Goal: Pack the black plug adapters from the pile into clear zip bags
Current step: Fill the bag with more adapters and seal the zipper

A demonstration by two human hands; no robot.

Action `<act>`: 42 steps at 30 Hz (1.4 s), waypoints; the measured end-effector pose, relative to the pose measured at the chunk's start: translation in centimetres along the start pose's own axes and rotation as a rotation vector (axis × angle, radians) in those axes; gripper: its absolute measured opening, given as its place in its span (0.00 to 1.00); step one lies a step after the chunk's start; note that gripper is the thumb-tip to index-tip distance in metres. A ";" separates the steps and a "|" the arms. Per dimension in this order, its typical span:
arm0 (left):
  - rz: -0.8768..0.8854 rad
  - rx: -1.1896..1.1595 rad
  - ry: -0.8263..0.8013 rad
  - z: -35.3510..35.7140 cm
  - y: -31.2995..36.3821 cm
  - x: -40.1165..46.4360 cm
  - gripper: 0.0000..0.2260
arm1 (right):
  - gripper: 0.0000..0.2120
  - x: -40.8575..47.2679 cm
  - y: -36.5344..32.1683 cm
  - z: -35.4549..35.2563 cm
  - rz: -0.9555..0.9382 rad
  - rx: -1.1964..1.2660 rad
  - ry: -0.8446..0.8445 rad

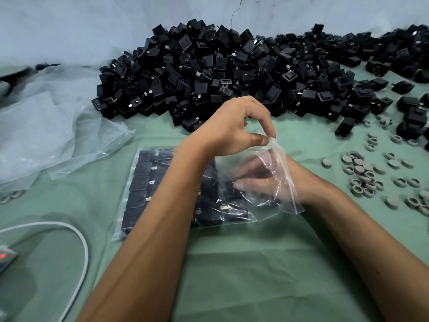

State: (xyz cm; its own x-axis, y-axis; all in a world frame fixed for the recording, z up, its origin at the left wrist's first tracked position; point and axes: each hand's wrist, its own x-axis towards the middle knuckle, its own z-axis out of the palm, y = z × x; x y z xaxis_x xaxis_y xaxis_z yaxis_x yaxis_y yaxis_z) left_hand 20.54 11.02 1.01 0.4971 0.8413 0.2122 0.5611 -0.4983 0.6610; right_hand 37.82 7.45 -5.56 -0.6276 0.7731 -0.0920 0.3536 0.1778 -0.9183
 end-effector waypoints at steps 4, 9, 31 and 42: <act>-0.002 -0.012 0.003 0.0 0.0 0.0 0.06 | 0.11 0.2 0.1 0.6 -0.011 -0.022 0.046; -0.033 -0.051 0.000 0.0 -0.3 -0.1 0.08 | 0.06 -0.2 -0.2 -0.2 -0.084 -0.066 0.094; -0.658 -0.044 0.464 -7.4 -10.4 -6.8 0.19 | 0.05 12.6 -10.5 0.5 0.029 -0.890 0.310; -0.654 -0.125 0.586 -7.3 -10.3 -6.8 0.13 | 0.09 16.3 -9.2 3.8 0.205 -0.960 0.335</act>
State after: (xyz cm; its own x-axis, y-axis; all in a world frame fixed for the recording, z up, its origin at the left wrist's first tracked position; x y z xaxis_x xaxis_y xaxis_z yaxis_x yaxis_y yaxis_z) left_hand 6.56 12.00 -1.94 -0.3361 0.9387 0.0766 0.5208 0.1174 0.8455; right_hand 21.72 16.14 -0.11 -0.3202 0.9467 0.0345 0.9279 0.3207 -0.1899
